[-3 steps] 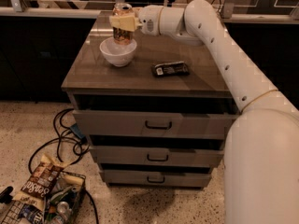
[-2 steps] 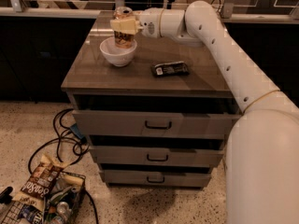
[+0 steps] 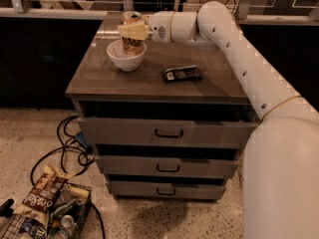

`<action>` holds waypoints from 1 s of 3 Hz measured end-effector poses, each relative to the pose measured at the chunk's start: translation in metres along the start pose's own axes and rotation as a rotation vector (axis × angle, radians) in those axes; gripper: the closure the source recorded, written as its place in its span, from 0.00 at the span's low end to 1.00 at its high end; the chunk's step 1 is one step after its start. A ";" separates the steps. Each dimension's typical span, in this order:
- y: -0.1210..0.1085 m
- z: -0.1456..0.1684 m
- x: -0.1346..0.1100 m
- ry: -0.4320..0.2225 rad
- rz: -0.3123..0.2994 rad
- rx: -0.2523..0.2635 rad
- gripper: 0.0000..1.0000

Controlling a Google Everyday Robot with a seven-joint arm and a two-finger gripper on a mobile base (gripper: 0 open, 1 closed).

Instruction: Place orange can into white bowl

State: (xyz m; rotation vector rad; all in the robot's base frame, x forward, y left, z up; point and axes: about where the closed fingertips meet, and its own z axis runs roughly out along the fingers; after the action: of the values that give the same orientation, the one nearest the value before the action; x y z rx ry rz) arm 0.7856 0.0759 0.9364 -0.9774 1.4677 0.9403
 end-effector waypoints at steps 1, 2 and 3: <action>0.002 0.003 0.000 0.000 0.001 -0.005 0.59; 0.003 0.006 0.001 0.000 0.001 -0.010 0.36; 0.005 0.009 0.001 0.001 0.002 -0.015 0.13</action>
Offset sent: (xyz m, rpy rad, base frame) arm -0.0005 0.0036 -0.0006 0.0005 0.0011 0.0050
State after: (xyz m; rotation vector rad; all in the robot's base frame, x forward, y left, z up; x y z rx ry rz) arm 0.7838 0.0863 0.9346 -0.9874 1.4645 0.9536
